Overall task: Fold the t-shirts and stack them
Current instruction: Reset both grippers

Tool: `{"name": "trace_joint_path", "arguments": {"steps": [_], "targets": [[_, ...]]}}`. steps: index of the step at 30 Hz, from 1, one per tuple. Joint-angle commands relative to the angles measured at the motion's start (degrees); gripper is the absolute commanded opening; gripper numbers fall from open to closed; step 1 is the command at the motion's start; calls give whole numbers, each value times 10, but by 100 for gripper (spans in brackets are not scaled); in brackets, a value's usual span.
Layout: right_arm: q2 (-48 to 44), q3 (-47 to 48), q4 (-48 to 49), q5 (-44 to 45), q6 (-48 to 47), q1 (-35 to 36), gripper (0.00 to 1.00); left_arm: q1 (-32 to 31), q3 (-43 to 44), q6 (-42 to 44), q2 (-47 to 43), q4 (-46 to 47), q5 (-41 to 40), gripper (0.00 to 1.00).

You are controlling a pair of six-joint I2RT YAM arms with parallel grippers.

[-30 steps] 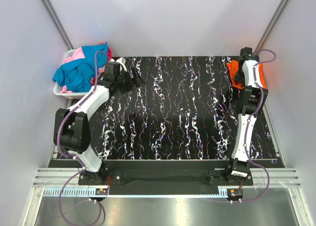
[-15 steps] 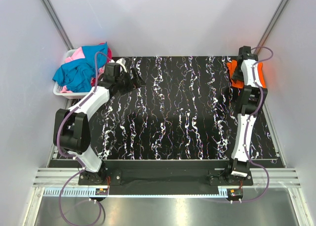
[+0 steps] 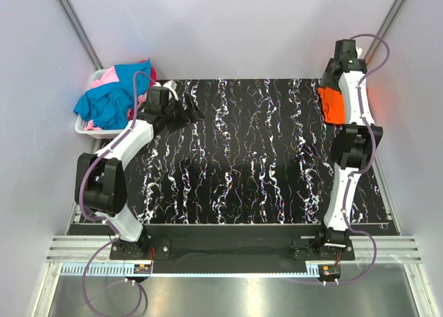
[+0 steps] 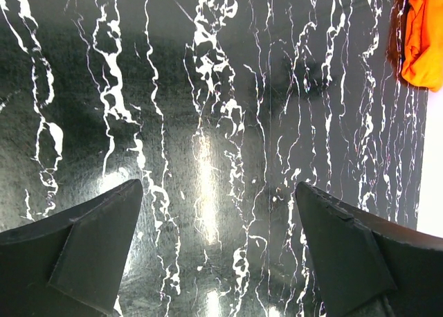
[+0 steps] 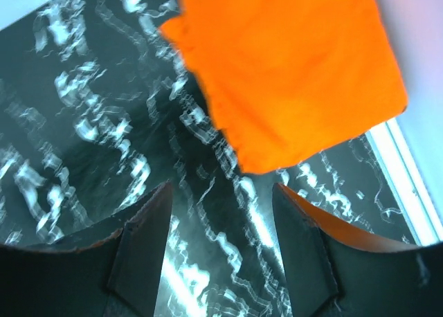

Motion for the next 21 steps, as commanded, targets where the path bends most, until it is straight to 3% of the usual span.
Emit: {"name": "trace_joint_path", "arguments": {"steps": [1, 5, 12, 21], "targets": [[-83, -82, 33, -34, -4, 51, 66, -1, 34, 21, -17, 1, -20, 99], [-156, -238, 118, -38, 6, 113, 66, -2, 50, 31, -18, -30, -63, 99], [-255, -415, 201, -101, 38, 160, 66, -2, 66, 96, -37, -82, -162, 99], [-313, -499, 230, -161, 64, 231, 66, -2, 84, 142, -50, -125, -244, 99]]}}
